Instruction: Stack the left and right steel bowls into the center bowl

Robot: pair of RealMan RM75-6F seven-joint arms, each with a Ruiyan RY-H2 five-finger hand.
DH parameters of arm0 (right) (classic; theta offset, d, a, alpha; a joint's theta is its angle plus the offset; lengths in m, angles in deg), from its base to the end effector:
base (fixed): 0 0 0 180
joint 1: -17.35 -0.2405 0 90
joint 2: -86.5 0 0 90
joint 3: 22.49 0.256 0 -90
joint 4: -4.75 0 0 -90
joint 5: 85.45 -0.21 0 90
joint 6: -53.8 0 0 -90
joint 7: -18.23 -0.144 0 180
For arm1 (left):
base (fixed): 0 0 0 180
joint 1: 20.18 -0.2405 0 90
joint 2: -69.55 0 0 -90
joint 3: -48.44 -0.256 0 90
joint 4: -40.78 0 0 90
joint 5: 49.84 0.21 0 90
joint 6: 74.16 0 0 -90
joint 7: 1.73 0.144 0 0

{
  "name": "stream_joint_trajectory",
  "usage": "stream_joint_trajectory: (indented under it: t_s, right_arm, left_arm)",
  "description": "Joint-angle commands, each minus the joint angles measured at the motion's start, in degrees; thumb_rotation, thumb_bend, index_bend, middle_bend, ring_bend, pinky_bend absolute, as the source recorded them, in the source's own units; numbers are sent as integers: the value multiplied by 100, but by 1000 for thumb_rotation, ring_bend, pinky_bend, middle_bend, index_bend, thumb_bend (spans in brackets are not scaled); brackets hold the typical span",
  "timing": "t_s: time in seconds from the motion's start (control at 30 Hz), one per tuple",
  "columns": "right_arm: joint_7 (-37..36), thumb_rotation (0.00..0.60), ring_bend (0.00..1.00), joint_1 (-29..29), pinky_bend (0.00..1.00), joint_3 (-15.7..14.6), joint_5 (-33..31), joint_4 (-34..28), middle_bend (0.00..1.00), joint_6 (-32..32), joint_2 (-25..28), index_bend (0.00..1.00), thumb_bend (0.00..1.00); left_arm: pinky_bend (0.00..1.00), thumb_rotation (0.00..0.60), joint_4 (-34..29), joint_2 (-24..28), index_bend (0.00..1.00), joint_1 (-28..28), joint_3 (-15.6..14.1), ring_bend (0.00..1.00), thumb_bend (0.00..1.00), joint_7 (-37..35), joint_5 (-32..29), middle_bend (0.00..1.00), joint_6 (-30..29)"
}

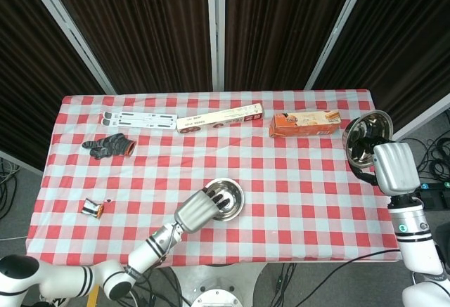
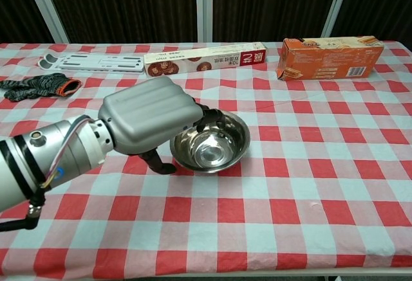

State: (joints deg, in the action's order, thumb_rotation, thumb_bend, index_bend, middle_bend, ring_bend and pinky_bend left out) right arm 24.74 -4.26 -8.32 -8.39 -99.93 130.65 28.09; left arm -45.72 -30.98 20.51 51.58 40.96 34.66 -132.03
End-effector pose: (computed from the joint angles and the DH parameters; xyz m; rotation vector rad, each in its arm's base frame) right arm -0.2057 -0.2880 0.1863 1.4404 -0.7715 1.1329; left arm -0.0848 0.2534 -0.0852 -2.2229 -0.3242 -0.9655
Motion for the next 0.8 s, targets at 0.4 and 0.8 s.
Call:
stream_joint_trajectory:
  t_s: [0.4,0.8]
  right_arm:
    - [558,600,528,-272,681,-247,98,-157,613,-407,-494,727,461]
    - [1384,600,528,-771,681,-832,112,19,612,-1353,-1933,728,460]
  left_arm:
    - [558,600,-757,1596,378,-1306,22,467,156,131,-1066,469,-1596]
    - [485,600,-13,2025,289,-2280,153,392,157,-1231,-1409,436,-2550]
